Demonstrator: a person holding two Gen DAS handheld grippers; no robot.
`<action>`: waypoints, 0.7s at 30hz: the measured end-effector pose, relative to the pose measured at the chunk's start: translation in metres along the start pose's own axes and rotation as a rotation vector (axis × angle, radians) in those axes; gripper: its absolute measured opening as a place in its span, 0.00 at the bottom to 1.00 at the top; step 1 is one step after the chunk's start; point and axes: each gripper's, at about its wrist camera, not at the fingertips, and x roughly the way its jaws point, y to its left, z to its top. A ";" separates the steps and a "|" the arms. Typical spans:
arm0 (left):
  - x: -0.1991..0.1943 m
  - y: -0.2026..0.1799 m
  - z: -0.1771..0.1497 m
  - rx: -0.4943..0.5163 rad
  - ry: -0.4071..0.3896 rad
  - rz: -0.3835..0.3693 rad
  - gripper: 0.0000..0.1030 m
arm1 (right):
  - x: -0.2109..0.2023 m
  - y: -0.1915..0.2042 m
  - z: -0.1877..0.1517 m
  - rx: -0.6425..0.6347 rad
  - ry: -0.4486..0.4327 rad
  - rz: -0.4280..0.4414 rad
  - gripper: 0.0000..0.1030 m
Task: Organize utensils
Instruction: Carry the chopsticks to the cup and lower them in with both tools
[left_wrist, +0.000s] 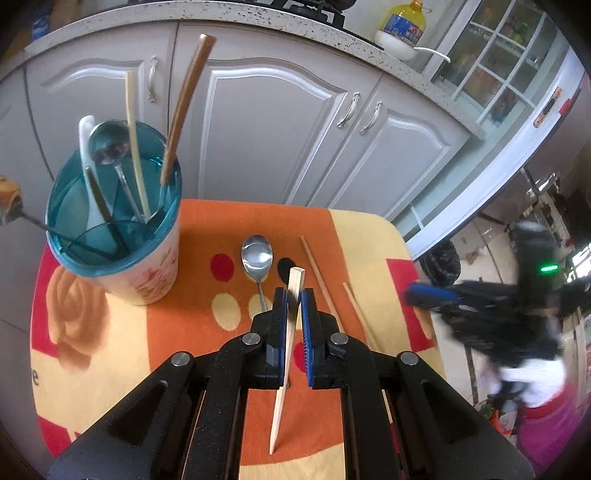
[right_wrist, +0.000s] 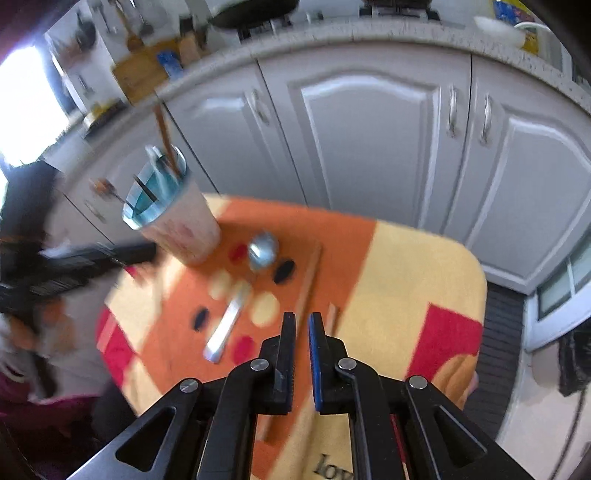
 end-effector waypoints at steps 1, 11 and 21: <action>-0.002 0.000 -0.001 -0.002 -0.003 -0.002 0.06 | 0.015 -0.001 -0.002 0.002 0.035 -0.011 0.15; -0.025 0.008 -0.008 -0.020 -0.024 0.005 0.06 | 0.088 0.001 0.000 -0.033 0.170 -0.066 0.07; -0.060 0.006 -0.006 -0.012 -0.082 -0.027 0.06 | -0.020 0.014 -0.007 -0.015 -0.045 0.088 0.05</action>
